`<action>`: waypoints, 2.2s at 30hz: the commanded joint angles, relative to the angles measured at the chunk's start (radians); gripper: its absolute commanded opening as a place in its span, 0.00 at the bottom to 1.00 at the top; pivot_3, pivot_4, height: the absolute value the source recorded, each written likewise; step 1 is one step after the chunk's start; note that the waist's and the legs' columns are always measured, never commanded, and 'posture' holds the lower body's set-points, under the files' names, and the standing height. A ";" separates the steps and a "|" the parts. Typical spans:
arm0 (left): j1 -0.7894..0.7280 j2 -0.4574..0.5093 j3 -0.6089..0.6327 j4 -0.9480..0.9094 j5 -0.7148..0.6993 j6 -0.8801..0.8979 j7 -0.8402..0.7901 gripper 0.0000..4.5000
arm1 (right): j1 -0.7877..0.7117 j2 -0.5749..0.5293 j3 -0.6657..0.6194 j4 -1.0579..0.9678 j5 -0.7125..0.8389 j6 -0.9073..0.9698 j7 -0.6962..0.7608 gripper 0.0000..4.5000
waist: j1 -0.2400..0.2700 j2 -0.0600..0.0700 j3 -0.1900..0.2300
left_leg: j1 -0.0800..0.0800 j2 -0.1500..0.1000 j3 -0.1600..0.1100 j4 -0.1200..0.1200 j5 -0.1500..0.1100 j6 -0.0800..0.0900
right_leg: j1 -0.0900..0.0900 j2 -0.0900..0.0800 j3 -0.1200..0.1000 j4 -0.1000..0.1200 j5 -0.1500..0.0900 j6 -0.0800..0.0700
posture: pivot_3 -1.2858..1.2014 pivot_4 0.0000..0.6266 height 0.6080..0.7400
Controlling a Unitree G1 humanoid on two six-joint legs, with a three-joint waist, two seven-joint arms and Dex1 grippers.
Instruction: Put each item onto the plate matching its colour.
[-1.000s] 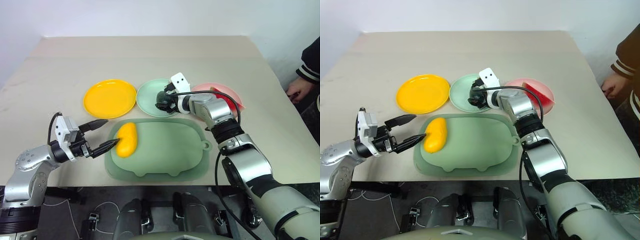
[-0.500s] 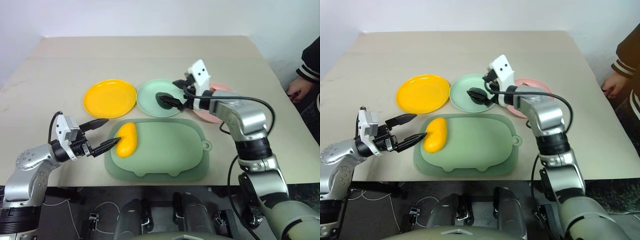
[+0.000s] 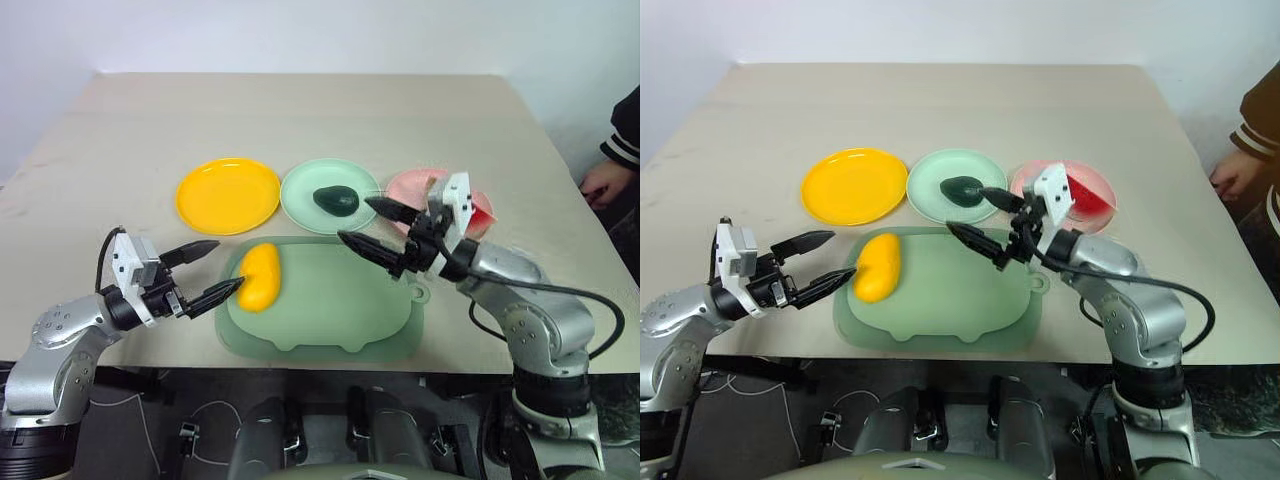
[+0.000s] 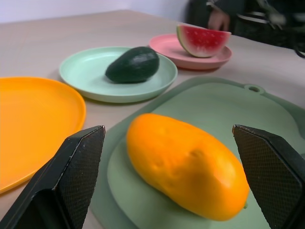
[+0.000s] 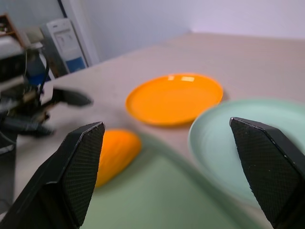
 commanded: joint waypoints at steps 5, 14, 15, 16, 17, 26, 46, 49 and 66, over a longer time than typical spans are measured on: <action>-0.003 -0.023 0.013 -0.096 -0.021 0.042 0.077 1.00 | -0.009 -0.051 0.090 0.019 -0.092 -0.135 0.027 0.99 | -0.003 0.000 0.000 | 0.001 0.000 0.000 0.000 0.000 0.000 | 0.001 0.000 0.000 0.000 0.000 0.000 | 0.52 0.24 0.67; -0.010 -0.053 -0.039 -0.247 -0.092 0.299 0.299 1.00 | -0.037 -0.071 0.097 0.042 -0.095 -0.134 0.025 0.99 | 0.001 0.000 0.000 | 0.001 0.000 -0.001 0.001 0.000 0.000 | 0.002 0.001 0.000 0.001 0.000 0.000 | 0.52 0.24 0.67; -0.015 -0.054 -0.047 -0.260 -0.092 0.330 0.329 1.00 | -0.036 -0.073 0.095 0.041 -0.094 -0.132 0.024 0.99 | 0.002 0.000 0.000 | 0.001 0.000 -0.001 0.001 0.000 0.000 | 0.003 0.001 0.000 0.000 0.000 0.000 | 0.52 0.24 0.67; -0.020 -0.057 -0.055 -0.271 -0.089 0.349 0.351 1.00 | -0.035 -0.075 0.094 0.039 -0.092 -0.131 0.024 0.99 | 0.003 0.000 0.000 | 0.001 0.000 -0.002 0.002 0.000 0.000 | 0.003 0.001 -0.001 0.001 0.000 0.000 | 0.52 0.24 0.67; -0.032 -0.061 -0.060 -0.279 -0.097 0.384 0.384 1.00 | -0.032 -0.078 0.093 0.038 -0.092 -0.129 0.023 0.99 | 0.004 0.000 0.000 | 0.001 0.000 -0.002 0.002 0.000 0.000 | 0.003 0.001 -0.001 0.001 0.000 0.000 | 0.52 0.24 0.67; -0.153 -0.091 -0.152 -0.229 -0.067 0.560 0.539 1.00 | -0.021 -0.093 0.081 0.049 -0.096 -0.141 0.011 0.99 | 0.024 0.000 0.000 | 0.002 0.000 -0.004 0.005 0.000 0.000 | 0.006 0.001 -0.002 0.001 0.000 0.000 | 0.52 0.24 0.67; -0.109 -0.086 -0.194 -0.112 -0.047 0.522 0.404 0.79 | -0.029 -0.092 0.088 0.078 -0.134 -0.153 -0.045 1.00 | 0.022 0.000 0.000 | 0.004 0.000 -0.006 0.006 0.000 0.000 | 0.009 0.001 -0.003 0.001 -0.002 -0.002 | 0.52 0.24 0.67; -0.131 -0.083 -0.157 -0.150 -0.077 0.540 0.420 0.79 | -0.034 -0.092 0.088 0.082 -0.139 -0.153 -0.045 1.00 | 0.022 0.000 0.000 | 0.004 0.000 -0.006 0.006 0.000 0.000 | 0.009 0.001 -0.003 0.001 -0.002 -0.002 | 0.52 0.24 0.67; -0.704 -0.080 -0.212 0.396 0.180 0.426 0.494 0.79 | -0.043 -0.070 0.089 0.080 -0.127 -0.123 -0.069 1.00 | 0.024 -0.001 0.000 | 0.001 0.000 -0.006 0.010 -0.001 0.003 | 0.010 0.001 -0.004 0.002 0.000 0.001 | 0.52 0.24 0.67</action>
